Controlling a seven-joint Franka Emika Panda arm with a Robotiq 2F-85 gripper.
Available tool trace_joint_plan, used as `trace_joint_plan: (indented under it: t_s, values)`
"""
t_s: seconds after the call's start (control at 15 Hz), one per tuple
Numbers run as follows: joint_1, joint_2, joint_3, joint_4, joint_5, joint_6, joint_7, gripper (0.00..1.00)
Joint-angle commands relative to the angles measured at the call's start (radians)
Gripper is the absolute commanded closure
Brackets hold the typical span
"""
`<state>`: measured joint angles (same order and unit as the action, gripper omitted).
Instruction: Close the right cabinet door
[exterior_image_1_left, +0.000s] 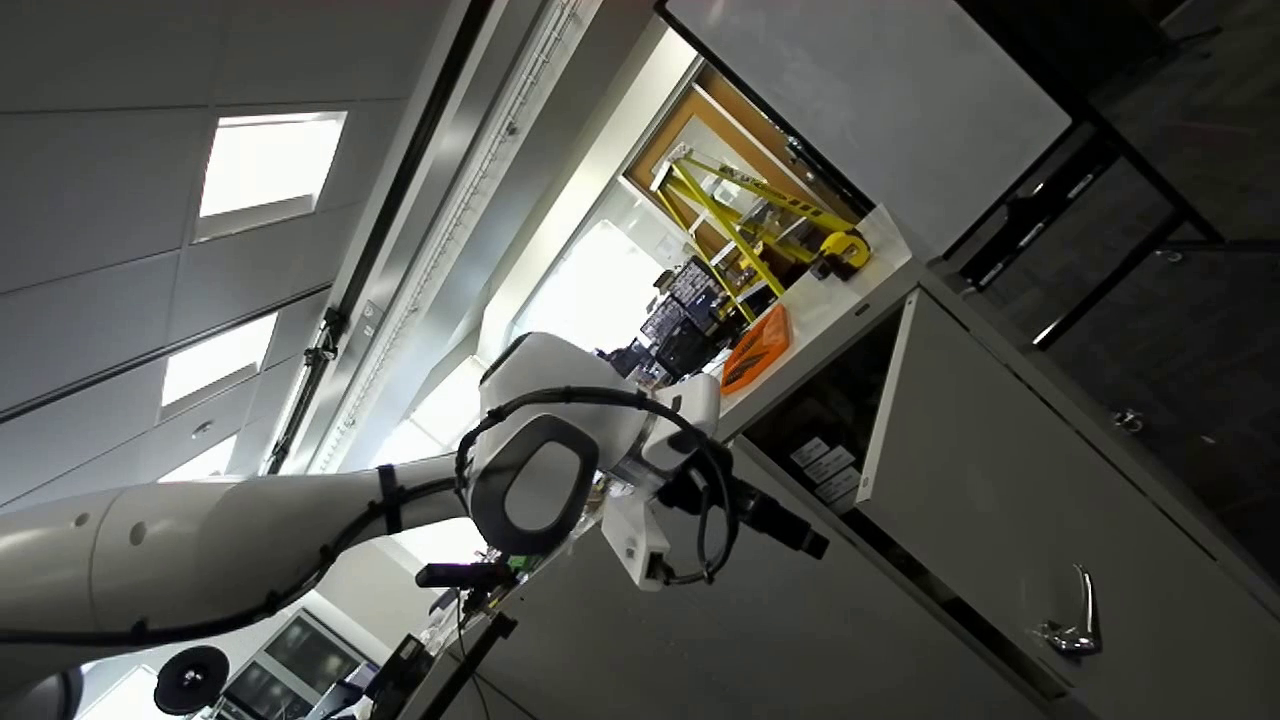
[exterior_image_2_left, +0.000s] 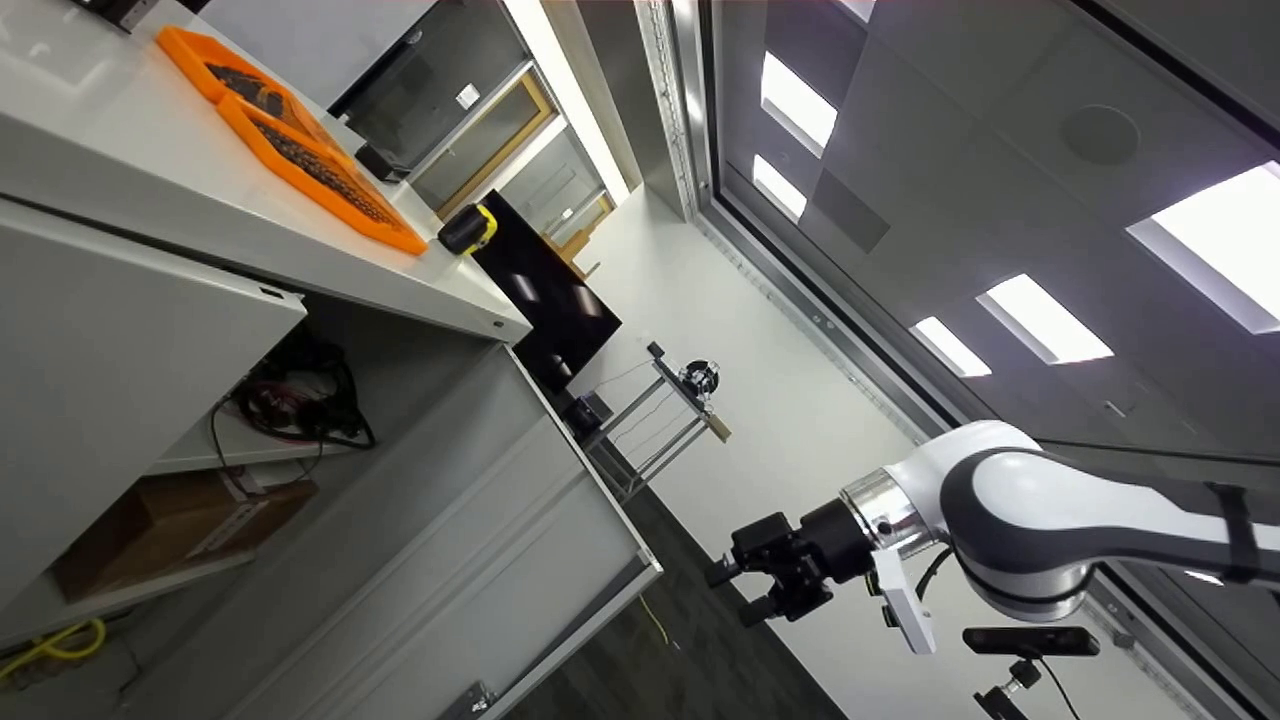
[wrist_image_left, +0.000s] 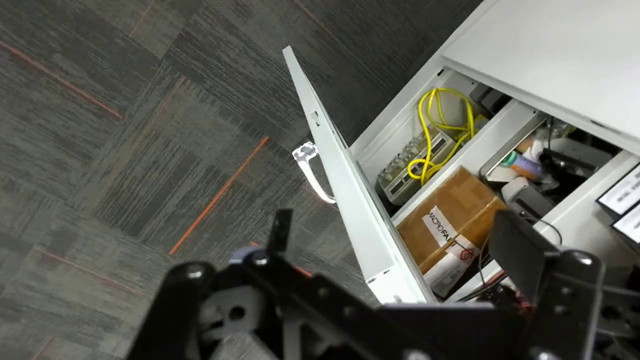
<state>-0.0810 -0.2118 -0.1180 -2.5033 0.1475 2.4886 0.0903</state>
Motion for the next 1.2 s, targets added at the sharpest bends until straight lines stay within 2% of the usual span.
trace_joint_plan:
  t_s: [0.0, 0.4, 0.6, 0.67, 1.13]
  values:
    - [-0.019, 0.120, -0.023, 0.102, 0.106, 0.014, 0.070, 0.00]
    - [-0.052, 0.225, -0.045, 0.166, 0.290, 0.107, 0.160, 0.00]
    - [-0.064, 0.267, -0.045, 0.188, 0.319, 0.147, 0.207, 0.00]
    - [-0.063, 0.231, -0.041, 0.154, 0.290, 0.131, 0.172, 0.00]
    - [-0.063, 0.248, -0.035, 0.184, 0.335, 0.126, 0.192, 0.00]
